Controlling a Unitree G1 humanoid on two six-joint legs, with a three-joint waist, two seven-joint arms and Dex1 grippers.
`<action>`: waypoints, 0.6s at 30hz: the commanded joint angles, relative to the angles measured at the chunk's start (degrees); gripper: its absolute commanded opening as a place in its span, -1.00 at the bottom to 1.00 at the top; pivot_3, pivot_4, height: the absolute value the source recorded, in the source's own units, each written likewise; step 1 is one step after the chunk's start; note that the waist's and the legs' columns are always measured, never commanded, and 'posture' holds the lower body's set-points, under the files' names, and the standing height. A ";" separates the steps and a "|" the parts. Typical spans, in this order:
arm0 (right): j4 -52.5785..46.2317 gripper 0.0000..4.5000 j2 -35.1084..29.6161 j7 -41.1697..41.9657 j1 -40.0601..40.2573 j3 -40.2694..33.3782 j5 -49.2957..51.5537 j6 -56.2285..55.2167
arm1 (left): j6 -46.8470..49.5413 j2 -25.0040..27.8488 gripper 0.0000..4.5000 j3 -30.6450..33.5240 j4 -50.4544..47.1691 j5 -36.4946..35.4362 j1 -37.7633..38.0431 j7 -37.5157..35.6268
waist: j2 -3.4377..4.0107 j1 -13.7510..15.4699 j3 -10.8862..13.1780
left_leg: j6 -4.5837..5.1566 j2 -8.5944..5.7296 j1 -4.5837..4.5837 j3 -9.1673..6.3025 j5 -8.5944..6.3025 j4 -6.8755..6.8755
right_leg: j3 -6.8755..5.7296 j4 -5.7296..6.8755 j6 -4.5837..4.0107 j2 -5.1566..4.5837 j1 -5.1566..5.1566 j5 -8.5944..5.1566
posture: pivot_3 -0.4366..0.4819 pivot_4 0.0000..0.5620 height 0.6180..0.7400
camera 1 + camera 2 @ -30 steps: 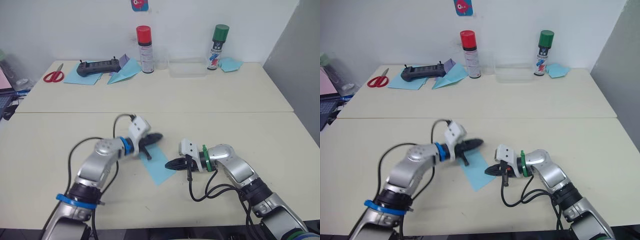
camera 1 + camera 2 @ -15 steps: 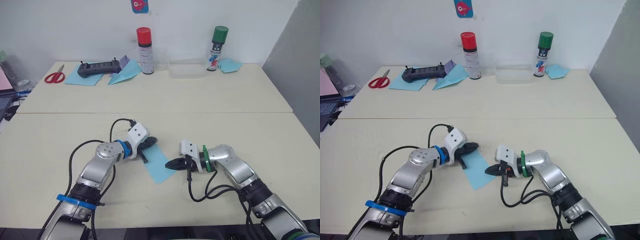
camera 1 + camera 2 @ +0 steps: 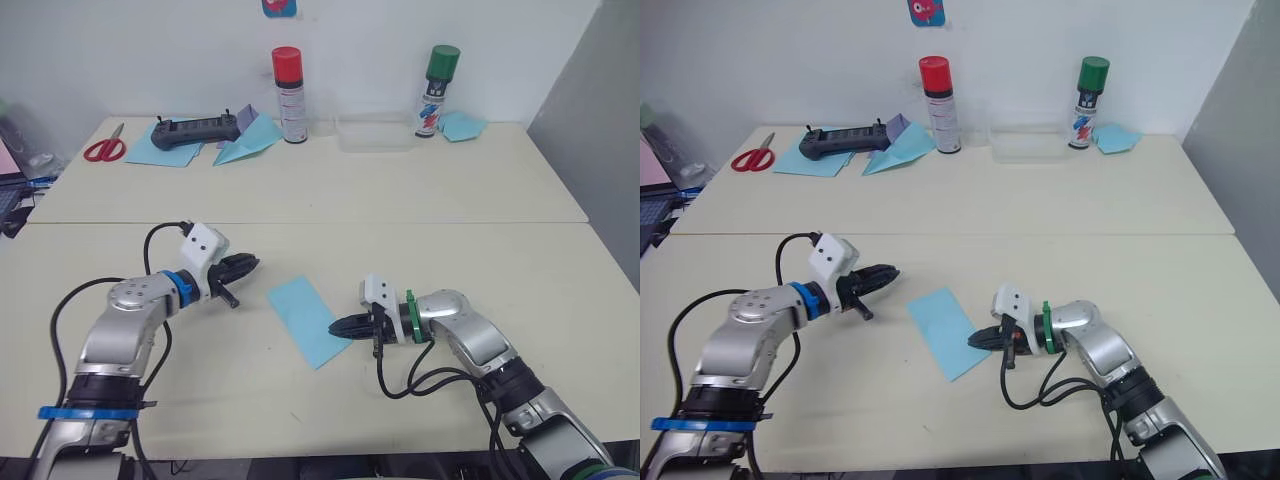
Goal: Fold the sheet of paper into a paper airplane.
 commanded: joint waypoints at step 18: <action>-10.92 0.51 -8.47 -1.47 -0.40 -9.54 6.70 11.45 | 1.52 2.76 -0.40 3.32 -14.70 -6.43 17.46 -6.48 | -0.02 0.32 1.15 | -0.06 -0.02 -0.25 0.02 -0.06 -0.03 | -0.06 -0.10 -0.11 -0.06 -0.22 -0.10 | -0.05 -0.47 1.00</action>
